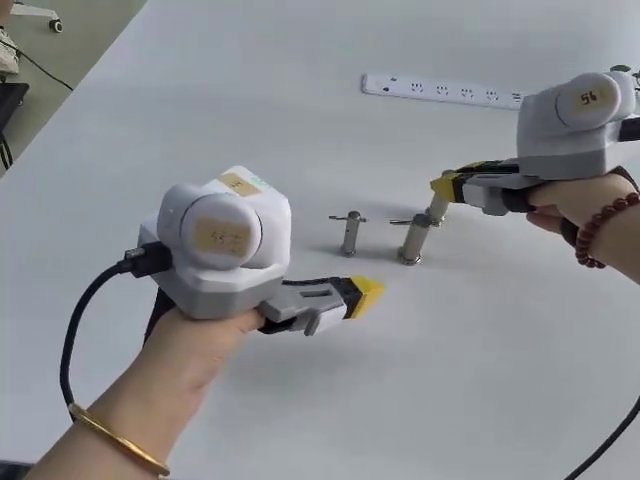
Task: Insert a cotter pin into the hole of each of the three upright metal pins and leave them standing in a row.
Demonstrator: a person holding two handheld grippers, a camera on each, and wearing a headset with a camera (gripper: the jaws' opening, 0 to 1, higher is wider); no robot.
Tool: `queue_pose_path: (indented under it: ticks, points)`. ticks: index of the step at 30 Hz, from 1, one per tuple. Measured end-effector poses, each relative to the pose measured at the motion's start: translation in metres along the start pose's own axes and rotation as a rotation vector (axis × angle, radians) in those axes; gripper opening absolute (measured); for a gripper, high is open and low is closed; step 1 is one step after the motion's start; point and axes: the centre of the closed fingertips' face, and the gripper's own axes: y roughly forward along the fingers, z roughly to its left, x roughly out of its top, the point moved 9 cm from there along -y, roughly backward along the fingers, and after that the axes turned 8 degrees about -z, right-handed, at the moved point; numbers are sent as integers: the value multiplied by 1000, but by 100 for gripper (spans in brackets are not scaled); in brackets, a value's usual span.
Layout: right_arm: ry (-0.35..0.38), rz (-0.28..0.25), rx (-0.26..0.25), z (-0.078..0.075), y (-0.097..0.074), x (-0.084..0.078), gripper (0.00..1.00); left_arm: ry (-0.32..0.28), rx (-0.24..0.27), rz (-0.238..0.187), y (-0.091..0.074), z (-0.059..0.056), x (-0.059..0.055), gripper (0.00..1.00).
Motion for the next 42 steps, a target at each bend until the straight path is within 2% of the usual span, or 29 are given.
queue_pose_path:
  ticks: [9, 18, 20, 23, 29, 36, 37, 42]
  points:
    - [-1, 9, -6, -3, -26, -13, 8, -3, -21, -5, 0, -2, 1, 84]
    - [-53, 31, 43, 12, -49, -22, 8, -3, -55, 9, -5, -9, 2, 92]
    - [-55, 32, 62, 10, -49, -22, 8, 14, -58, 15, -6, -10, 2, 93]
    - [-66, 29, 95, 18, -55, -25, 8, 48, -51, 19, -8, -11, 3, 94]
    - [-77, 32, 145, 31, -62, -29, 8, 48, -58, 14, -10, -11, 3, 97]
    - [-112, 34, 216, 52, -63, -30, 8, 63, -69, 33, -10, -14, 1, 99]
    - [-121, 34, 243, 57, -62, -31, 8, 65, -71, 34, -10, -14, 1, 99]
    - [-155, 35, 313, 72, -57, -31, 8, 67, -75, 36, -9, -14, 1, 99]
